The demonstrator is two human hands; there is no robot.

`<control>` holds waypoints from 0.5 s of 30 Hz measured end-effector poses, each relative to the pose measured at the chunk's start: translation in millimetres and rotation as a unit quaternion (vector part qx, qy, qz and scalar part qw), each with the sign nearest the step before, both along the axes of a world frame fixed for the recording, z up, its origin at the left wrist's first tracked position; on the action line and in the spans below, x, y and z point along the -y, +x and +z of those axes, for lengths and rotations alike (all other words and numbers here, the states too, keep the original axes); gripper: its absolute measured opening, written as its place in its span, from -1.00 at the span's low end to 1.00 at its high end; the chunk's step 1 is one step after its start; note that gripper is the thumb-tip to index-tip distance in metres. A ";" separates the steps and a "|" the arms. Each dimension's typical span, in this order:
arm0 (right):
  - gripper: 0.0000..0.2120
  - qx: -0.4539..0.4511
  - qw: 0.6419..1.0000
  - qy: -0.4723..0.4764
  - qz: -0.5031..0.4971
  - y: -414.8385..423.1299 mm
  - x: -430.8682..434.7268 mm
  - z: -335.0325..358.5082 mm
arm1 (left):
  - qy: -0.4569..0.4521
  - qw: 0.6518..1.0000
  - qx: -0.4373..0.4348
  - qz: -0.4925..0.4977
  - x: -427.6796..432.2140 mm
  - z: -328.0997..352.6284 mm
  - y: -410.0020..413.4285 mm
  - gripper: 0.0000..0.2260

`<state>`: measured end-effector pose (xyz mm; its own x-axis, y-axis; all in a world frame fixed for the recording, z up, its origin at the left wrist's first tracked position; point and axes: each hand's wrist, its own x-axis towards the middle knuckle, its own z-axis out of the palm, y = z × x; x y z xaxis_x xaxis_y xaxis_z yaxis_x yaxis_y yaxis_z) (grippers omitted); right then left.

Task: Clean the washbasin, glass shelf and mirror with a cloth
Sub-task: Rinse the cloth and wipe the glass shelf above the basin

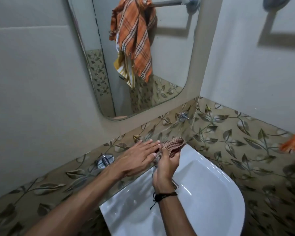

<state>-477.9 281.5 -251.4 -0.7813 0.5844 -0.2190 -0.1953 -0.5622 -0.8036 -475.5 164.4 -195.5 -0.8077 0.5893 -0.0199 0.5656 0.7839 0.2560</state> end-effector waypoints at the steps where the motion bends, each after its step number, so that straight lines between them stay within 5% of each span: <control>1: -0.44 0.002 1.000 0.003 0.001 6.2 5.6 -2.2 | -0.001 1.000 -0.003 0.001 -0.1 1.4 0.6 -0.48; 9: -0.71 0.032 0.999 0.020 0.005 -27.5 -64.2 26.3 | -0.024 0.999 -0.034 0.009 2.1 2.3 7.6 -0.49; 15: -0.50 0.099 0.979 0.090 -0.152 -40.3 -126.2 69.2 | -0.026 0.999 -0.035 0.008 1.2 3.3 9.5 -0.49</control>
<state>-518.2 407.7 -182.3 -0.5173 0.8270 -0.2202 -0.1633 -0.3479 -0.9232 -466.0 163.1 -192.2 -0.8171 0.5765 0.0070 0.5687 0.8040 0.1738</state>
